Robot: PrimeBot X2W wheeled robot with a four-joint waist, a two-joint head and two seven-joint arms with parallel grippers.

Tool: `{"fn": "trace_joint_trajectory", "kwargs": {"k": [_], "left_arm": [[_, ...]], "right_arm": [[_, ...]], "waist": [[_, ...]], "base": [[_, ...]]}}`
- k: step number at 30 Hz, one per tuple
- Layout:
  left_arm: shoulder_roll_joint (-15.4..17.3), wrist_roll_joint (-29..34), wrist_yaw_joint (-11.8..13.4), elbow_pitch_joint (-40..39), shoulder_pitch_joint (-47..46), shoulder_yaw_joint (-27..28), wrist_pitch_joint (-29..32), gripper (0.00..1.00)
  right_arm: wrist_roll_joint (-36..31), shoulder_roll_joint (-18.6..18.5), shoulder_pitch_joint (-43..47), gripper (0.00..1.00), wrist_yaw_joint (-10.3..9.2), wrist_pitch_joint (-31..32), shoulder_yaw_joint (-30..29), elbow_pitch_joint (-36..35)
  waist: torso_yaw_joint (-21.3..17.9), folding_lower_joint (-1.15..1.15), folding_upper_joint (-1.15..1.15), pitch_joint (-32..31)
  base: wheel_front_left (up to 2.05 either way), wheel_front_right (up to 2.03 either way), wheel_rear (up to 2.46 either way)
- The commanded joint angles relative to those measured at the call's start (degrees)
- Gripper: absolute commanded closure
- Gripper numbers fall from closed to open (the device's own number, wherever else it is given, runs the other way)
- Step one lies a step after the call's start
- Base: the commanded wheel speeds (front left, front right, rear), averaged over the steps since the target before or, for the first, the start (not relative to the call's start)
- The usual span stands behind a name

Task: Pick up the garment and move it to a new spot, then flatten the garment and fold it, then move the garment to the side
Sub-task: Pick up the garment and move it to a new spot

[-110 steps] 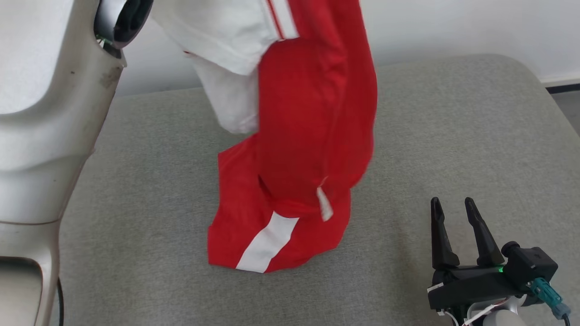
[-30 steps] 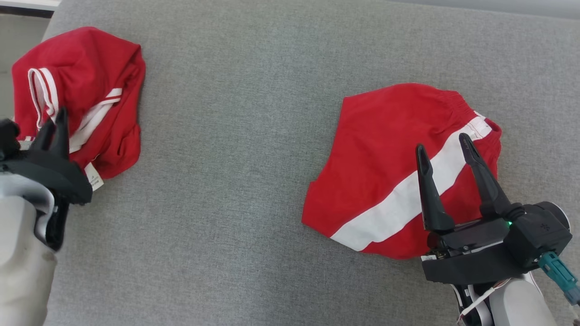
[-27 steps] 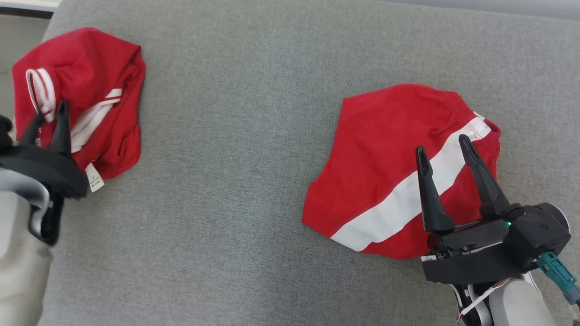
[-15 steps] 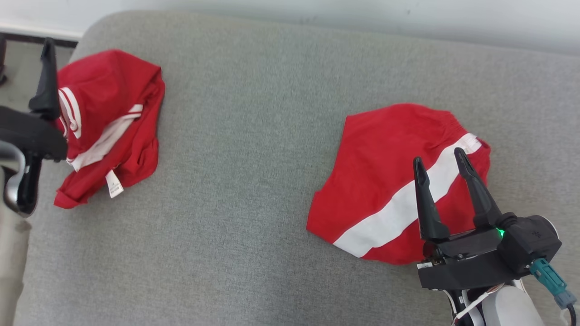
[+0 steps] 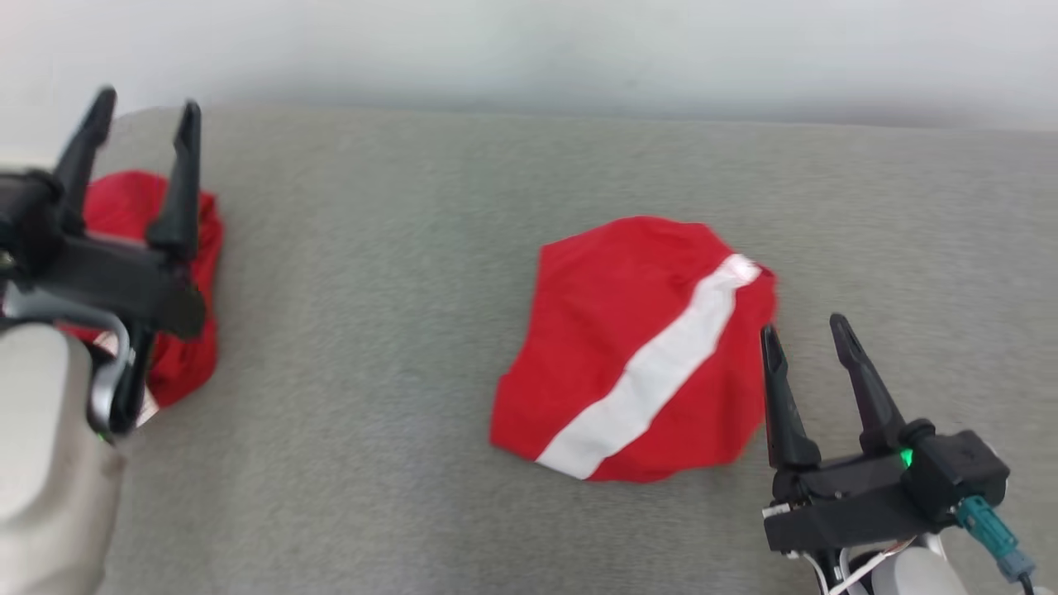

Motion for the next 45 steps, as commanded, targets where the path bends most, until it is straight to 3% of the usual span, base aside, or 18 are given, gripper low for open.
{"fn": "trace_joint_trajectory", "kwargs": {"k": [1, 6, 14, 31, 45], "left_arm": [[-0.39, 0.39, 0.12, -0.77, 2.13, 0.60, -0.01, 0.00], [-2.10, 0.69, 0.40, -4.00, 8.24, 2.59, -0.01, 0.00], [-4.59, 1.64, 1.61, -9.57, 19.40, 5.46, -0.01, 0.00], [-9.72, 2.54, 5.16, -21.88, 42.58, 10.73, -0.01, 0.00], [-12.54, 4.38, 5.41, -24.23, 46.34, 12.79, -0.02, 0.00]], "right_arm": [[0.23, 0.15, 1.12, 0.00, -0.13, -0.50, -0.26, 0.45], [0.40, 0.27, 2.38, 0.00, -0.13, -0.98, -0.47, 2.03], [0.47, 0.34, 4.24, 0.00, -0.13, -1.31, -0.65, 3.64], [0.54, 0.35, 5.49, 0.00, -0.13, -1.50, -0.65, 6.52], [-0.04, 0.33, 6.83, 0.00, -0.13, -1.32, -1.56, 7.05]], "waist": [[-4.74, 0.01, 0.01, -3.38], [-8.26, 0.01, 0.01, -5.98], [-9.90, 0.01, 0.01, -9.00], [-8.64, 0.01, 0.01, -12.36], [-6.54, 0.01, 0.01, -12.70]], "base": [[0.00, 0.00, 0.00], [0.00, 0.00, 0.00], [0.00, 0.00, 0.00], [0.00, 0.00, 0.00], [0.00, 0.00, 0.00]]}}
